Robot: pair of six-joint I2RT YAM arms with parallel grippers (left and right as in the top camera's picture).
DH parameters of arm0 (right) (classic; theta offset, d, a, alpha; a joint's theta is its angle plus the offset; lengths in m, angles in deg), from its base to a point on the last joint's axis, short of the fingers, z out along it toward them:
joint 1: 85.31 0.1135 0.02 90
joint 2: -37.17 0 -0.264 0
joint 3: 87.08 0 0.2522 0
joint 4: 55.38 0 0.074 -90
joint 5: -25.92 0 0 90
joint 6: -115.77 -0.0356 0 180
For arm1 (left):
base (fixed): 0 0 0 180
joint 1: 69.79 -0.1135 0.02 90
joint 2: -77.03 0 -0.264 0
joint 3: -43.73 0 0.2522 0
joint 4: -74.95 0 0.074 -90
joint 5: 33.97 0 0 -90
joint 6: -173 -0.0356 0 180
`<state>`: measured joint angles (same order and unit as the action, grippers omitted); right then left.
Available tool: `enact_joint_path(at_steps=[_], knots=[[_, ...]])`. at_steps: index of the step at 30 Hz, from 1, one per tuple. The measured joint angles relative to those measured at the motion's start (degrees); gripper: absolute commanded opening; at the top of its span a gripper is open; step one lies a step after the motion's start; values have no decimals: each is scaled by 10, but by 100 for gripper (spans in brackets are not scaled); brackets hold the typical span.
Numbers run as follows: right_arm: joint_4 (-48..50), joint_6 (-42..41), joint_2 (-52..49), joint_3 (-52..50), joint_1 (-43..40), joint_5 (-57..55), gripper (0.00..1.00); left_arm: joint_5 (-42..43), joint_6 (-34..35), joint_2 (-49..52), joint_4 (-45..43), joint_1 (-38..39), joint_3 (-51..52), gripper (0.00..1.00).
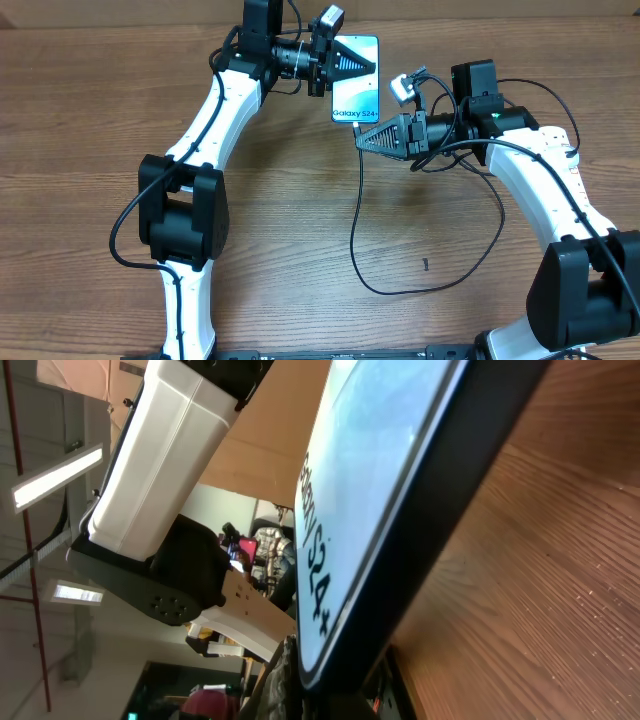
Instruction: Plug charger to phone and switch on socket
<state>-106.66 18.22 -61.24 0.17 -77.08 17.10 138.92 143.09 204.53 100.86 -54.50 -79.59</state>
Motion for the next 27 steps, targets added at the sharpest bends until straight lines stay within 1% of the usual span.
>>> enact_joint_path(at_steps=[4, 12, 21, 27], knots=[[8, -16, 0, 0, 0, -7, 4, -4, 0, 0, 0, 0, 0, 4], [62, -84, 0, -1, 0, -12, 4, -17, 7, 0, -2, -3, 0, 4], [67, -143, 0, -1, 0, -31, 4, -30, 8, 0, -2, -3, 0, 4], [83, -166, 0, -1, 1, -41, 4, -39, 8, 0, -3, -3, 0, 4]])
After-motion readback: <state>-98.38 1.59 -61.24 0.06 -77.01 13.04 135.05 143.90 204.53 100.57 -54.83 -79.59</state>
